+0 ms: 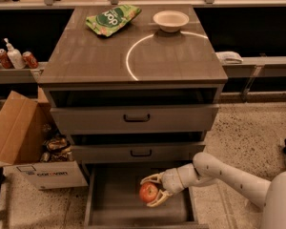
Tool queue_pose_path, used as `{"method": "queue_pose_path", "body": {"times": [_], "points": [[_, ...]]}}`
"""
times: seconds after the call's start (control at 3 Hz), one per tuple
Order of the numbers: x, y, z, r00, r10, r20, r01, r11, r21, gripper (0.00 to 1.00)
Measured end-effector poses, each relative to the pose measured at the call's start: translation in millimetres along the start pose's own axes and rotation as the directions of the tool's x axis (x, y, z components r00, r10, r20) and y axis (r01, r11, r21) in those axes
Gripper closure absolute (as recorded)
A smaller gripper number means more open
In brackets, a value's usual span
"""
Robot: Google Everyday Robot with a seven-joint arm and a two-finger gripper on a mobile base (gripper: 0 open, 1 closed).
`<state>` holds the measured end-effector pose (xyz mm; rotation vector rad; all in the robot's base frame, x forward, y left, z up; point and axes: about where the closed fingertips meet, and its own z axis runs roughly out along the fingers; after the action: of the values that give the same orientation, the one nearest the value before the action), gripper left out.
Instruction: Pick apple from bottom drawer and place on counter
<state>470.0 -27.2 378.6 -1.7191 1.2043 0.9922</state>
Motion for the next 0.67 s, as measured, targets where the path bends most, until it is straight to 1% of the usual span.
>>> {"method": "queue_pose_path", "body": {"times": [0.33,0.67], "points": [[-44.7,-2.5,-6.7,0.998,-0.015,-0.057,0.014,0.9997,-0.018,1.00],[-109.9,-5.3,-14.0,0.991,-0.040,-0.129,0.033,0.9980,-0.053,1.00]]}}
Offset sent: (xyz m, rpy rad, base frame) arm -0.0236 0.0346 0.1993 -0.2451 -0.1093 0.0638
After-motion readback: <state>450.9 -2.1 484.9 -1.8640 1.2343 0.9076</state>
